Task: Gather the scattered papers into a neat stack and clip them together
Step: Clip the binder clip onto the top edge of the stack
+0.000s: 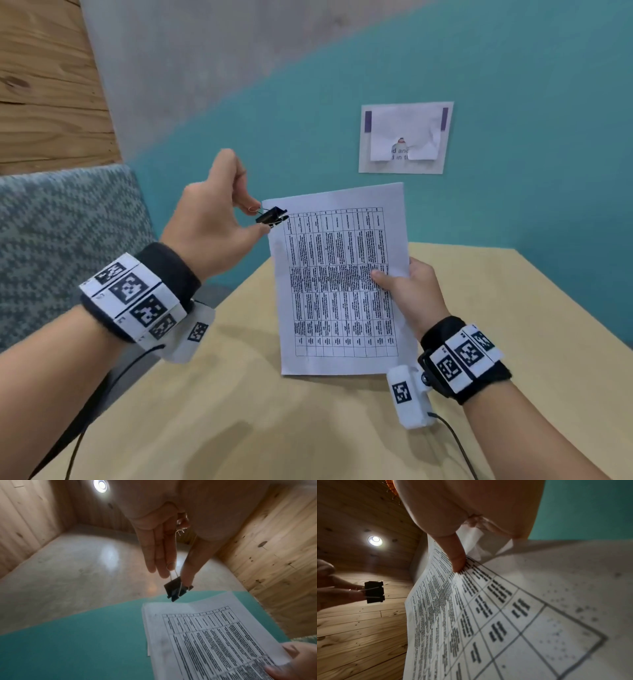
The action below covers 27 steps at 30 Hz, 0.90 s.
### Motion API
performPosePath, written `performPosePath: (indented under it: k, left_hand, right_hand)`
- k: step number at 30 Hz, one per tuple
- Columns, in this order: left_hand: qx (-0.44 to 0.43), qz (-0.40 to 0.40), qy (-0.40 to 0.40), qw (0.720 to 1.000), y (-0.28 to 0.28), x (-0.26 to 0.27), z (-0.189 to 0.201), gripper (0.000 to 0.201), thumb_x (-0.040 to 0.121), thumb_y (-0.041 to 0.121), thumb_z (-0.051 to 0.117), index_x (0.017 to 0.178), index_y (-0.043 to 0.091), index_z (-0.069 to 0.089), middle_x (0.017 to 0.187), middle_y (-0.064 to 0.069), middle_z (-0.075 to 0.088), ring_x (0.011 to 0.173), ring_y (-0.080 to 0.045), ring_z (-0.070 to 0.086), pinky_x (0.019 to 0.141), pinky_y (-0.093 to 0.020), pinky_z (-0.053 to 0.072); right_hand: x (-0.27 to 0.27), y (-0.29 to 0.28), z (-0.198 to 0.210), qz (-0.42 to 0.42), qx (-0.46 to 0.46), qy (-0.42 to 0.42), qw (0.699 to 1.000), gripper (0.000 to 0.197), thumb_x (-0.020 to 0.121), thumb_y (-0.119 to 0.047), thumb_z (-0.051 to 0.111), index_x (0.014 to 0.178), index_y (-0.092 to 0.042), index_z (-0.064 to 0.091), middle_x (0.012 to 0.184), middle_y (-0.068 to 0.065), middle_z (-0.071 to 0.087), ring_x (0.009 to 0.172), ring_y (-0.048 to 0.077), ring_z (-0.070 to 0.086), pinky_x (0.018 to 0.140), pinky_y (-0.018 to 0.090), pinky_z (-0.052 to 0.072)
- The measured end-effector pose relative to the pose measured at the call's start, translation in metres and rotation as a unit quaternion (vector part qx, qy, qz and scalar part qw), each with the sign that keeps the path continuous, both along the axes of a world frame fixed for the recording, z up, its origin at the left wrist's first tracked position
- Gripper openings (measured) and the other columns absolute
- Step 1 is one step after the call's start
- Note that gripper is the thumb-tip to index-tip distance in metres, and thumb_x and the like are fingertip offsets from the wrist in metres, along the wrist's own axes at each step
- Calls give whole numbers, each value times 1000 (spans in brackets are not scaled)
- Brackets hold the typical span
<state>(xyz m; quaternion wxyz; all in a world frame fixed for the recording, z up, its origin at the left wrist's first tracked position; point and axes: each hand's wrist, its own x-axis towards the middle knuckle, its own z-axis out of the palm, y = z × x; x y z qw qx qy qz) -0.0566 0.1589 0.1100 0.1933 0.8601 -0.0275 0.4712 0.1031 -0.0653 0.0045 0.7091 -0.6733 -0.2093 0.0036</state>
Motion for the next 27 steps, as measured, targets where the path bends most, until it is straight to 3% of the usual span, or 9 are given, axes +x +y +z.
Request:
performPosePath:
  k: [4,8,11,14,16,21,24,27]
  left_hand:
    - [74,4,-1,997,-2,12,20,63,66,-1,87,88,20,31,73,2,65,79,-22,73,73,-47,58]
    - [154,19,7,988,-5,25,37,58,67,-4,82,85,19,31,71,-4,63,73,-27,71,60,-31,42]
    - [189,31,20,981,-7,32,45,49,69,-6,79,82,14,37,70,-10,65,65,-26,63,58,-30,41]
    - [212,36,31,976,-8,36,50,48,68,-6,78,77,16,36,67,-11,66,60,-25,55,58,-35,47]
    - [219,26,37,975,-8,36,54,53,68,-6,78,75,18,32,65,-9,64,60,-26,59,59,-35,48]
    - [212,0,62,975,-9,35,63,68,67,-8,79,68,31,24,65,-1,65,72,-26,72,62,-35,53]
    - [206,-25,89,974,-13,33,68,70,64,-4,85,67,30,24,66,7,66,75,-25,74,64,-36,54]
    - [197,-39,125,972,-18,32,73,68,64,-1,88,70,28,27,68,12,67,77,-18,76,67,-39,57]
  right_hand:
    - [-2,1,1,0,-5,-28,1000,25,91,0,69,94,-25,69,100,1,76,98,26,72,89,39,58]
    - [-3,4,3,-8,-19,-61,998,20,92,-5,70,103,-21,72,101,10,76,93,35,72,83,44,59]
    - [-4,3,3,-23,-25,-104,994,9,91,-7,71,96,-15,70,91,19,71,73,24,61,69,38,53]
    - [-5,2,5,-53,-40,-139,988,17,91,-8,70,78,-15,61,64,1,54,57,15,43,56,28,39]
    - [-4,-1,9,-65,-51,-160,984,29,92,-9,70,71,-23,56,59,-8,48,53,11,39,52,24,36]
    - [4,-12,12,-79,-86,-210,971,18,92,-11,69,77,-13,59,63,0,50,58,18,43,57,31,37]
    - [6,-19,17,-85,-92,-240,963,5,91,-10,70,88,-8,67,74,14,64,67,26,53,63,35,43]
    - [10,-25,17,-85,-90,-258,958,5,90,-9,72,94,-5,70,82,18,69,79,36,60,71,39,50]
